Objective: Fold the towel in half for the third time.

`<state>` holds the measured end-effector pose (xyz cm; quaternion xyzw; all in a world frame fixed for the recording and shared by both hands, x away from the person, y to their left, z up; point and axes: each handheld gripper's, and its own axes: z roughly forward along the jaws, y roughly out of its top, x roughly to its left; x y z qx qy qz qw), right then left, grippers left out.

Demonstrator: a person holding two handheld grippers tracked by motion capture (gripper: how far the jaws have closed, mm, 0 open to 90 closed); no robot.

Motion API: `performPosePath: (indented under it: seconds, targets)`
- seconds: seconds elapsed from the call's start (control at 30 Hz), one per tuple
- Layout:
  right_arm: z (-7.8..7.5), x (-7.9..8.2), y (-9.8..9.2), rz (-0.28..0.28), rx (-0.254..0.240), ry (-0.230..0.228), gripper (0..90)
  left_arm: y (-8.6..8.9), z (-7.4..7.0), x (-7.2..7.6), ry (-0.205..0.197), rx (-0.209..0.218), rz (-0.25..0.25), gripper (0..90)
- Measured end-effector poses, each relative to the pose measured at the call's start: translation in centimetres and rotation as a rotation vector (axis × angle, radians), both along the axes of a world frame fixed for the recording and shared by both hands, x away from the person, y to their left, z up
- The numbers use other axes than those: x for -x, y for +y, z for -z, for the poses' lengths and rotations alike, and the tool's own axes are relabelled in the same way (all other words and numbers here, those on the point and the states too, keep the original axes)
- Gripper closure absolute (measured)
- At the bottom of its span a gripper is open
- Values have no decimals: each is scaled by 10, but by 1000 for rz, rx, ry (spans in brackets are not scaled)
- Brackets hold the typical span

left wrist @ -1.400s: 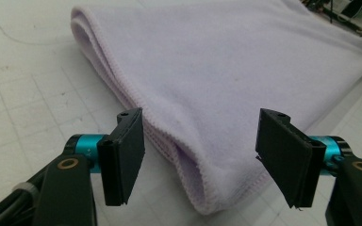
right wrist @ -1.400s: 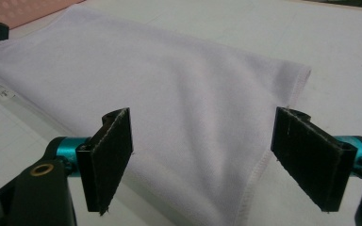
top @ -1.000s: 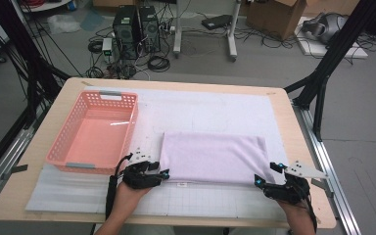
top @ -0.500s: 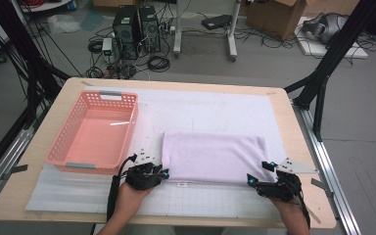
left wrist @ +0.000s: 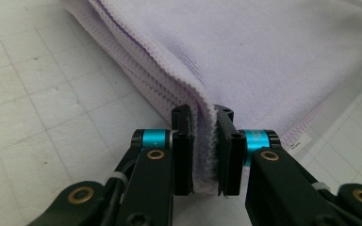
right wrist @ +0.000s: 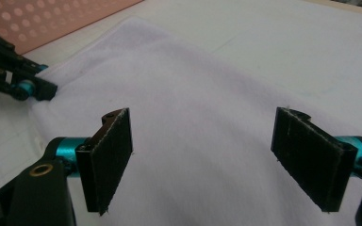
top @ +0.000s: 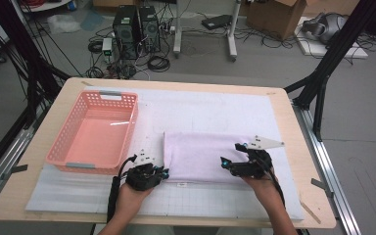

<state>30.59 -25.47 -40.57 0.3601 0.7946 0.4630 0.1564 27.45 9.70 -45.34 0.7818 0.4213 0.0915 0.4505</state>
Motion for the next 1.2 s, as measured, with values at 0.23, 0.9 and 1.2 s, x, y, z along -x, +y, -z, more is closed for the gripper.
performPosePath:
  seconds: [0.23,0.9,1.2]
  targets:
    - [-5,-36,34,-41,31,23,217,1,0,-1,8,12,1,791]
    - [11,-106,116,-145,168,85,315,1,1,-1,10,19,0,789]
    - [20,-122,164,-226,229,124,338,4,1,0,25,35,-9,789]
